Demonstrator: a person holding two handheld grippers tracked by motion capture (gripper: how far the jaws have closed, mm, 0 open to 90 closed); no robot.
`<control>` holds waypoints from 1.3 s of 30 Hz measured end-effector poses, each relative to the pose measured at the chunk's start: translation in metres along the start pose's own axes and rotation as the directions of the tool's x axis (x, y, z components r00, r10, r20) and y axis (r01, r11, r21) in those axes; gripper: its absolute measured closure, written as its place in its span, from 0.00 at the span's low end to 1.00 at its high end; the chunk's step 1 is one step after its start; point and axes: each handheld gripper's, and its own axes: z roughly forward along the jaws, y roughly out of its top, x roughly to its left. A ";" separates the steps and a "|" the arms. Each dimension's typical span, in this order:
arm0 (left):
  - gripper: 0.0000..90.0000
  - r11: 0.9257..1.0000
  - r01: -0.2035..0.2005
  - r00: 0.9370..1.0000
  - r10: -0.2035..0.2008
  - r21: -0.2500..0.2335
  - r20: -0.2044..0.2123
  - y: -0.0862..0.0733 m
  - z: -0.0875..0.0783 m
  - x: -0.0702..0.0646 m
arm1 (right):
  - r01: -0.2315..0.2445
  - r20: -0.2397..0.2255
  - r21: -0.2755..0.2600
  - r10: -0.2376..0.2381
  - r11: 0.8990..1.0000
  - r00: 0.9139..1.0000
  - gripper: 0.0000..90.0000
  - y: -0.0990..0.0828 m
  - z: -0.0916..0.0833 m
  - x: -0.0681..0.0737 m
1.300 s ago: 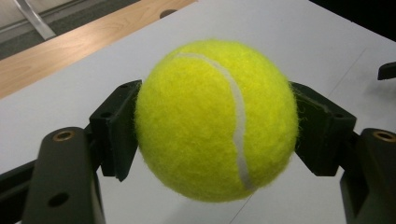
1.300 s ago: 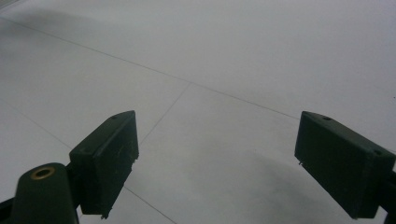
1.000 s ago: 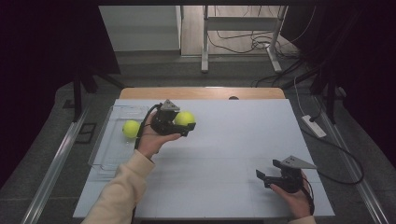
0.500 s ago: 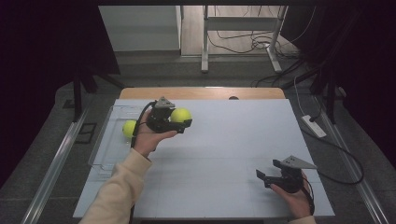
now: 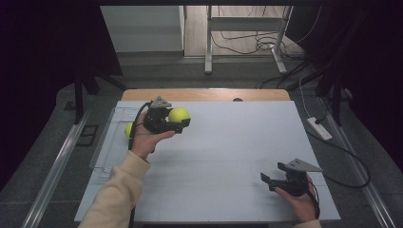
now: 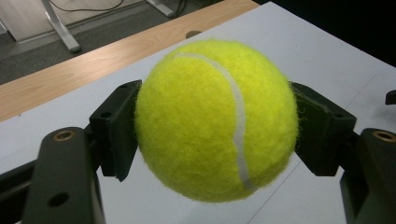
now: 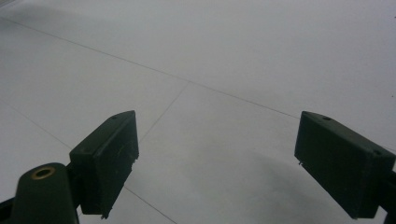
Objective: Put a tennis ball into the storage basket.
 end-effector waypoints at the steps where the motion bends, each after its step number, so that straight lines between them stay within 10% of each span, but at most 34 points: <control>1: 0.29 1.000 0.003 1.000 -0.003 -0.004 -0.001 0.000 -0.001 0.001 | 0.000 0.001 0.000 0.000 1.000 1.000 0.15 0.000 0.000 0.000; 39: 0.29 0.998 0.060 0.994 -0.063 -0.034 -0.095 -0.017 -0.031 0.031 | 0.000 0.004 0.004 0.000 1.000 1.000 0.15 0.000 0.001 0.000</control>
